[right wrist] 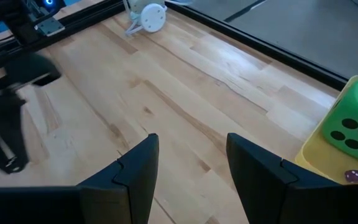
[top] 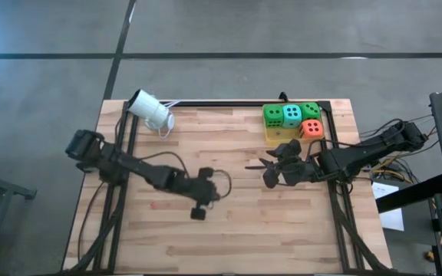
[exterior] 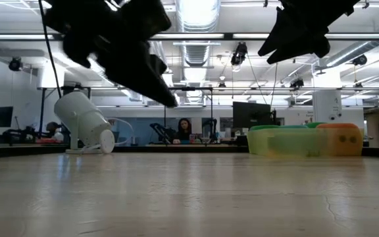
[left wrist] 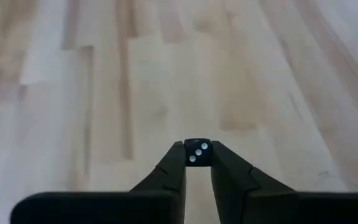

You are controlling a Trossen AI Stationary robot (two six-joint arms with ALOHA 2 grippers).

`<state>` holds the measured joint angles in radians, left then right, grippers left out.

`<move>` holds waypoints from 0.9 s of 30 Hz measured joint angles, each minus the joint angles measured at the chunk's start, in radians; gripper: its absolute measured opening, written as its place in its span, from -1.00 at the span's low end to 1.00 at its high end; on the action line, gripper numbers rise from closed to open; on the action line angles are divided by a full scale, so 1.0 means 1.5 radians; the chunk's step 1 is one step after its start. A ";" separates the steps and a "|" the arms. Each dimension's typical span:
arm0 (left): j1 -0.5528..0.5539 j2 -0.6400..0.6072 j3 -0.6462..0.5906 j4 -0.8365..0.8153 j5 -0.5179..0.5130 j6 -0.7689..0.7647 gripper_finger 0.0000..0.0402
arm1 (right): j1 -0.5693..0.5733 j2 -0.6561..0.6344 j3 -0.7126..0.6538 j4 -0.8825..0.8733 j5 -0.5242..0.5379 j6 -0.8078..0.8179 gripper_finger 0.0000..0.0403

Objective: Pick & Place Dice
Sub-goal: Put the small black dice into the yellow bin

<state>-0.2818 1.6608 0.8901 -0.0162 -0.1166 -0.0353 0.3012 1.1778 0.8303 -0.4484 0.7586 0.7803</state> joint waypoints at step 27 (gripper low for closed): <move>0.091 0.167 0.101 0.031 0.021 0.011 -0.71 | 0.000 0.000 0.000 0.015 -0.001 -0.022 -0.08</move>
<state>-0.1453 1.9120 1.0423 0.0299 -0.0849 -0.0184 0.3016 1.1778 0.8299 -0.4257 0.7574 0.7475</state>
